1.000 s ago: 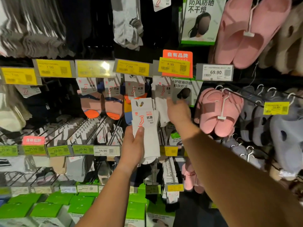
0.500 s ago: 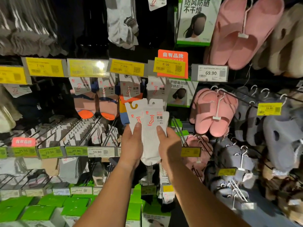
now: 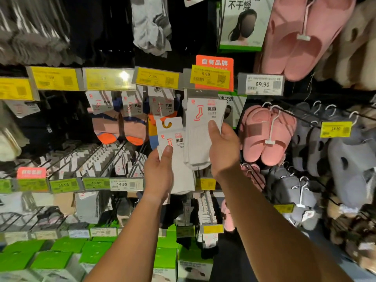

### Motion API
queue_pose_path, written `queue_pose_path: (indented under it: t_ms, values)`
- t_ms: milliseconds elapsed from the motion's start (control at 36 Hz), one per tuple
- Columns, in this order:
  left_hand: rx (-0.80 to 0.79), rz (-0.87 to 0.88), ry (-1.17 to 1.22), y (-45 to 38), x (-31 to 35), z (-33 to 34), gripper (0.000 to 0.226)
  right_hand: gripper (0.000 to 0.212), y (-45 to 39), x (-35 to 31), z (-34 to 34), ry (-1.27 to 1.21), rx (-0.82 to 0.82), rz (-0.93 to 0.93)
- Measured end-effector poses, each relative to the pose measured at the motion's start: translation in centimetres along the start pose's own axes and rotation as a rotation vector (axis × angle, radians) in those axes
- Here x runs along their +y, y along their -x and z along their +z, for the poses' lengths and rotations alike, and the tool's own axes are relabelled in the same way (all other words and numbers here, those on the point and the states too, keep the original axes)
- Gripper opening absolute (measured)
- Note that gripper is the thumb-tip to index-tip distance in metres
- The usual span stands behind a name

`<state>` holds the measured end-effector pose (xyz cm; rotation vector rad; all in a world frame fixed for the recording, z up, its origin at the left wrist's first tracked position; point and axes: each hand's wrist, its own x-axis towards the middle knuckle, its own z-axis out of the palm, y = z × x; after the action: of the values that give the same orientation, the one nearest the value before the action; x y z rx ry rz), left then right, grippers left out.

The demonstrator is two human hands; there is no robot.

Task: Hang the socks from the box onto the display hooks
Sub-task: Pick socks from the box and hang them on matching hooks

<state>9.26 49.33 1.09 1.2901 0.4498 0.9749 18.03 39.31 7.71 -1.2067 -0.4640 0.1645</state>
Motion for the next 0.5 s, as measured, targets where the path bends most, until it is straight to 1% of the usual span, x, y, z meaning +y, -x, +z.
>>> queue_pose_path:
  t_ms: [111,194,278,306,333,389,417,500]
  values:
    - [0.016,-0.008,-0.002,0.2,0.6,-0.2,0.027,0.014,-1.2,0.1,0.2,0.059,0.057,0.048]
    - [0.018,-0.009,0.005,0.2,0.7,-0.6,0.025,0.027,-2.1,0.8,0.3,0.136,0.114,0.049]
    - [0.043,-0.014,-0.011,0.1,0.7,-1.0,0.025,0.028,-3.9,1.1,0.8,0.259,0.142,0.053]
    - [0.052,-0.019,-0.011,0.1,0.6,-1.1,0.027,0.026,-4.7,1.2,1.1,0.310,0.143,0.058]
    - [0.054,-0.027,-0.013,0.0,0.5,-1.2,0.028,0.028,-5.5,1.3,1.5,0.364,0.144,0.072]
    - [0.056,-0.022,-0.032,-0.1,0.4,-1.3,0.029,0.043,-7.2,1.8,2.0,0.484,0.134,0.120]
    - [0.057,-0.011,-0.042,-0.1,0.4,-1.3,0.029,0.046,-7.9,2.0,2.2,0.528,0.117,0.153]
    - [0.051,0.023,-0.064,0.0,0.7,-1.1,0.027,0.046,-9.1,2.6,2.3,0.636,0.079,0.189]
